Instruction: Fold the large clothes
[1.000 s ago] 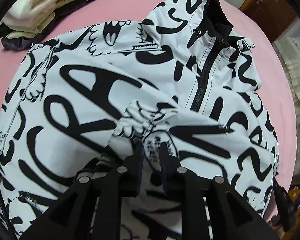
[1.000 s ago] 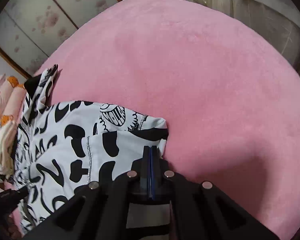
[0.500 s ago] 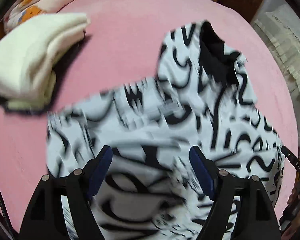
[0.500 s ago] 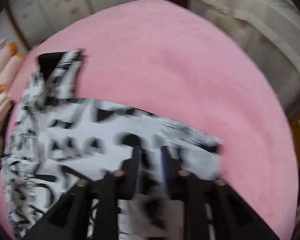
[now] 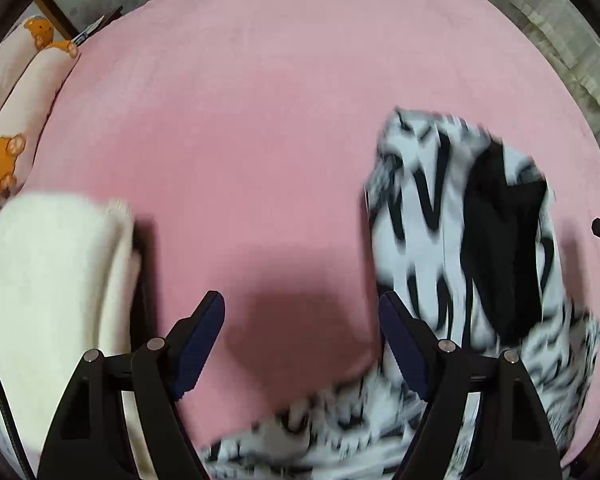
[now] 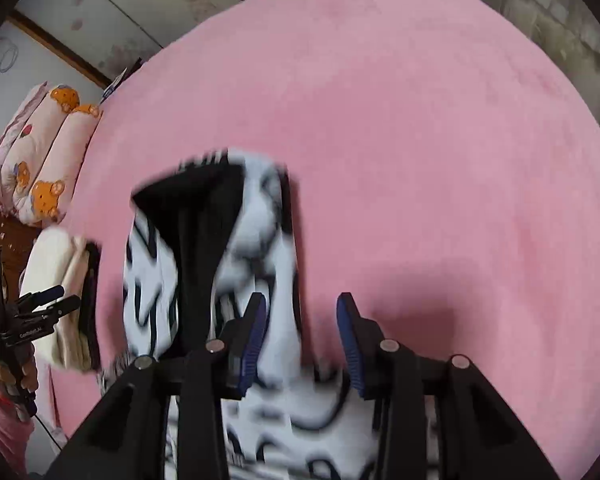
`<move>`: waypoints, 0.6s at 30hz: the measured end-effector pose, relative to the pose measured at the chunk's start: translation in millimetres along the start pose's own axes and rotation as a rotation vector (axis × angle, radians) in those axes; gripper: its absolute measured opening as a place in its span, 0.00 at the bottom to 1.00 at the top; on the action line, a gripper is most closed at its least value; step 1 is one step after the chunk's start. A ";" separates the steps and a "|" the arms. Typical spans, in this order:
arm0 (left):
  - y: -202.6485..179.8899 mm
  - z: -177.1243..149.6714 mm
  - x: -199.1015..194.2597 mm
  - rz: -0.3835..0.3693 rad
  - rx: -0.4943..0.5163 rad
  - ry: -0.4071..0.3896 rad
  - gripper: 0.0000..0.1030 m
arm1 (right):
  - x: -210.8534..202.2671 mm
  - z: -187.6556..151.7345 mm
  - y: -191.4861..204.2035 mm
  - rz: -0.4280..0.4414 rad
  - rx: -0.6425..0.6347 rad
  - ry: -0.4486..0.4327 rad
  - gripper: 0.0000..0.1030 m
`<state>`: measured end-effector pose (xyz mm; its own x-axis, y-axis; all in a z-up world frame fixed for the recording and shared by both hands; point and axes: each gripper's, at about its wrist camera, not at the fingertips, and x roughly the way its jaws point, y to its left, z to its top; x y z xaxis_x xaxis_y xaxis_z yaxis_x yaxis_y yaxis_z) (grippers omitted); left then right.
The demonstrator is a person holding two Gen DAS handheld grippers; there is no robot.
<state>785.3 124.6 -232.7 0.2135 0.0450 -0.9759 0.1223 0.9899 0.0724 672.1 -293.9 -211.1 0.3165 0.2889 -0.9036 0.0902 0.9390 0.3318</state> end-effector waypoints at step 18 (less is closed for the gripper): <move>15.7 75.7 134.4 -0.587 -0.405 0.080 0.53 | 127.8 64.6 -29.8 0.288 0.259 -0.004 0.37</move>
<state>889.3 136.0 -347.2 0.1491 -0.5155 -0.8438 -0.1772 0.8256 -0.5357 770.8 -297.0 -318.9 0.3672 0.5326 -0.7626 0.2325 0.7413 0.6297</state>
